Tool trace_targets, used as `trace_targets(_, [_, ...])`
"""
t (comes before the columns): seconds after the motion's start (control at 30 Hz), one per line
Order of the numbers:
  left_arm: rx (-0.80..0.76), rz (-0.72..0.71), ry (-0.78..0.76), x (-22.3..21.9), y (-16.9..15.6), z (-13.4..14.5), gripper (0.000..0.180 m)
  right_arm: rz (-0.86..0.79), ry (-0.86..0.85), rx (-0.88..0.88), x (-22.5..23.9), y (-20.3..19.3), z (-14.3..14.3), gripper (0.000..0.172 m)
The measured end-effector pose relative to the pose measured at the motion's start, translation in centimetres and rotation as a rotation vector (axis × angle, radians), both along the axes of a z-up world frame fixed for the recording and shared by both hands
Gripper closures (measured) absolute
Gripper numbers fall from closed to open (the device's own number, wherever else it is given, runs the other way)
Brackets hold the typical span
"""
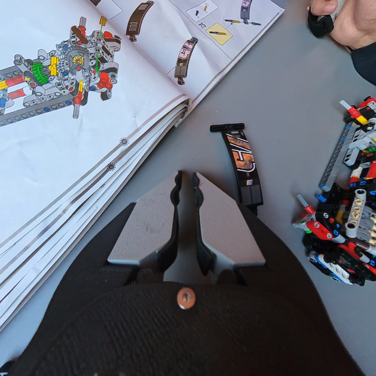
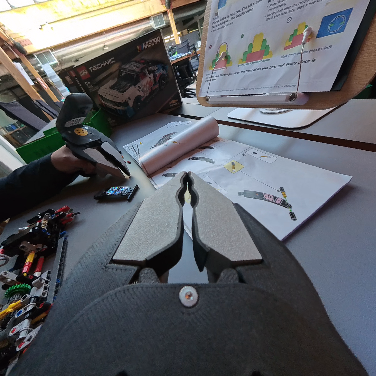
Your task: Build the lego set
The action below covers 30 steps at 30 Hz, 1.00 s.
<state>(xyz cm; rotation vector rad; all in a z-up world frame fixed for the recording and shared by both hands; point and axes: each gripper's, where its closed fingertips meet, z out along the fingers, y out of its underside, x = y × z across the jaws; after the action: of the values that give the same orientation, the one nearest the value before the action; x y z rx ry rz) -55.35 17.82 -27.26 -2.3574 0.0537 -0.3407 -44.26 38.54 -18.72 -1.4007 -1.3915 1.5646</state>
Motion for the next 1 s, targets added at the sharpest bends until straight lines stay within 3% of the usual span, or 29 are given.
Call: trace_targets(1.0, [-0.002, -0.007, -0.067, 0.5, 0.1, -0.11, 0.18, 0.007, 0.01, -0.042, 0.06, 0.2, 0.17, 0.172])
